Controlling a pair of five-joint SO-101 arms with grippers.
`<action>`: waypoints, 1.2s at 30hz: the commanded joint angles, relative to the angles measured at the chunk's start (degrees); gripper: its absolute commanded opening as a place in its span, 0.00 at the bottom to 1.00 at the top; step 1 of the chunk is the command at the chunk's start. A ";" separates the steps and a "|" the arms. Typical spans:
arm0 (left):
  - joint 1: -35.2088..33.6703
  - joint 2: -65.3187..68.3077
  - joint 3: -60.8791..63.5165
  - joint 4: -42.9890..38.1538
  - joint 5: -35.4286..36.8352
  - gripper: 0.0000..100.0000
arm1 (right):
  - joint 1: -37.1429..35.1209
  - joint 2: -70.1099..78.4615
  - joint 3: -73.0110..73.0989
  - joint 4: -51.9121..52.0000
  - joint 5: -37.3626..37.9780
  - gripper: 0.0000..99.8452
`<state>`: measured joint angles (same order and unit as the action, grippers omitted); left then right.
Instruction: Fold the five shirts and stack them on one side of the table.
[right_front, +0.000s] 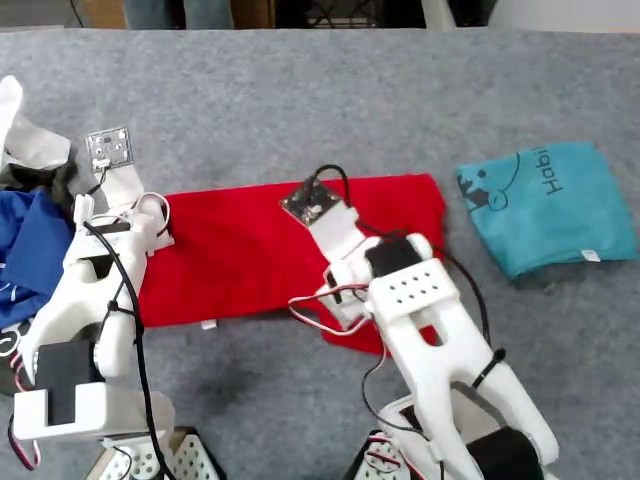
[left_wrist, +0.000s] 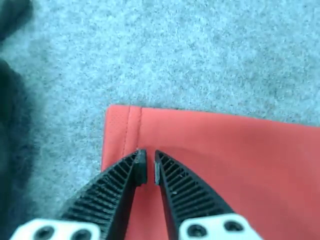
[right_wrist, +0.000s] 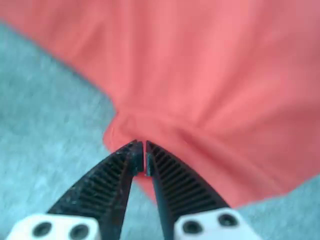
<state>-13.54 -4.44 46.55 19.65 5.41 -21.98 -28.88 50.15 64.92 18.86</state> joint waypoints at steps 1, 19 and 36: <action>0.40 -1.14 0.04 -0.70 0.62 0.06 | 0.18 1.89 2.95 -5.80 0.44 0.01; 0.40 -1.14 0.04 -0.70 0.62 0.06 | 1.49 3.65 2.51 8.00 0.79 0.01; 0.48 -1.14 -0.40 -0.70 0.62 0.06 | 7.56 4.09 9.54 1.23 0.79 0.01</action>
<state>-13.54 -4.44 46.55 19.65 5.41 -12.40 -24.84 56.40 67.30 18.86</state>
